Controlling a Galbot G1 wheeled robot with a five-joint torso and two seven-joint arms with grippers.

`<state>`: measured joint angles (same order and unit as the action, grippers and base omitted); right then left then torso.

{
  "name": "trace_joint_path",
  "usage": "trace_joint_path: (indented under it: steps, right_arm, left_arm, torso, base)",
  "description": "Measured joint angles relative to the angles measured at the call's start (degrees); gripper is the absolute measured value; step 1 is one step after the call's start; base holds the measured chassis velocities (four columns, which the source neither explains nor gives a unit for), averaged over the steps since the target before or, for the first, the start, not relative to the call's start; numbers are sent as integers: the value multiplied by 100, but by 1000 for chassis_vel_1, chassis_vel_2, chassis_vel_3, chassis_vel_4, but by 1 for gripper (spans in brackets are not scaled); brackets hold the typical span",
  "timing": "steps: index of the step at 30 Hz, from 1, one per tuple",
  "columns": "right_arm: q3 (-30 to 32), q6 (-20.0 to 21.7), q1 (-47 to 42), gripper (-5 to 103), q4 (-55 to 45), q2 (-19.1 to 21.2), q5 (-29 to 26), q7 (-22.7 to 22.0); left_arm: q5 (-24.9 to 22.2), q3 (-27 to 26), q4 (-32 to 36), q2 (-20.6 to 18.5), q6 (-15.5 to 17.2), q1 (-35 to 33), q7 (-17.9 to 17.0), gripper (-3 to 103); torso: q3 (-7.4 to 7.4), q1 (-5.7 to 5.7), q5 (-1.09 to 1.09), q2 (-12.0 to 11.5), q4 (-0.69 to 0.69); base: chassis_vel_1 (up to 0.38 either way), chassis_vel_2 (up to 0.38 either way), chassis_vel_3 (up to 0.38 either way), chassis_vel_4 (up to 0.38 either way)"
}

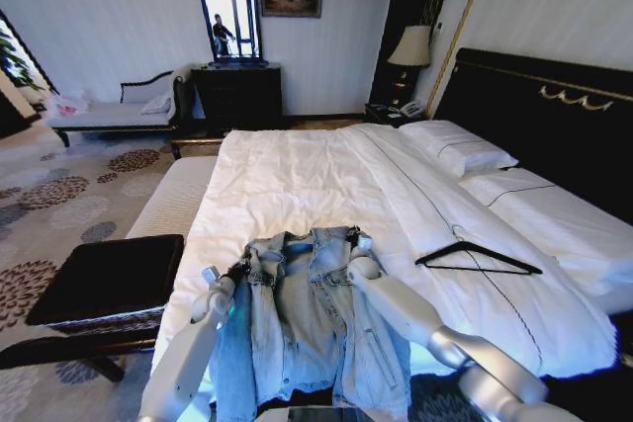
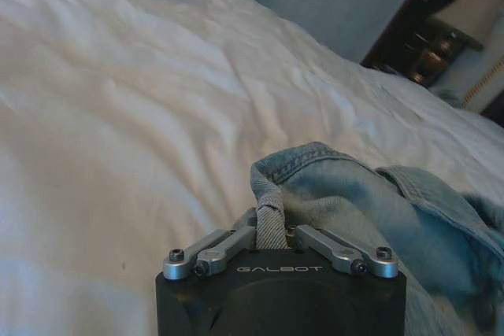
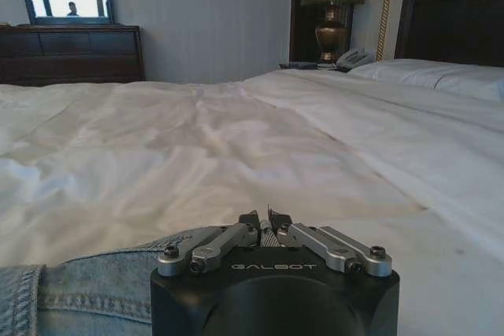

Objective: Pick up the clothes from the bed and hang them on the clothes hanger.

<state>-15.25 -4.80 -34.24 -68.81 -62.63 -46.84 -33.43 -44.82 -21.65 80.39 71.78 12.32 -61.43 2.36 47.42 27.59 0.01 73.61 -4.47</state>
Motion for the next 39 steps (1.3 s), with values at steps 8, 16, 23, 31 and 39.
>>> trace_joint_path:
  steps: [8,16,23,31,39]
  right_arm:
    - [205,-522,-66,5,-426,348,-105,699]
    - [332,-1418,23,5,-178,140,-282,1680]
    - [262,-1100,-84,5,647,-82,195,1209]
    - [130,-555,-176,5,765,-96,632,501]
    - [30,311,-415,5,-199,553,371,159]
  left_arm:
    - [-192,-294,337,-58,-205,107,86,3]
    - [-477,-477,303,-94,-743,255,757,3]
    - [82,-284,-514,155,-834,200,785,3]
    - [264,-18,-527,260,-241,182,290,3]
    - [491,287,-20,28,56,-105,199,3]
  torso:
    - [1,0,0,0,-1]
    - [0,0,-1,1,1]
    - [1,1,-2,0,1]
    - [0,1,2,0,1]
    - [0,0,-2,0,-2]
  base:
    - [0,0,0,0]
    - [0,0,0,0]
    - [0,0,0,0]
    - [0,0,0,0]
    - [0,0,0,0]
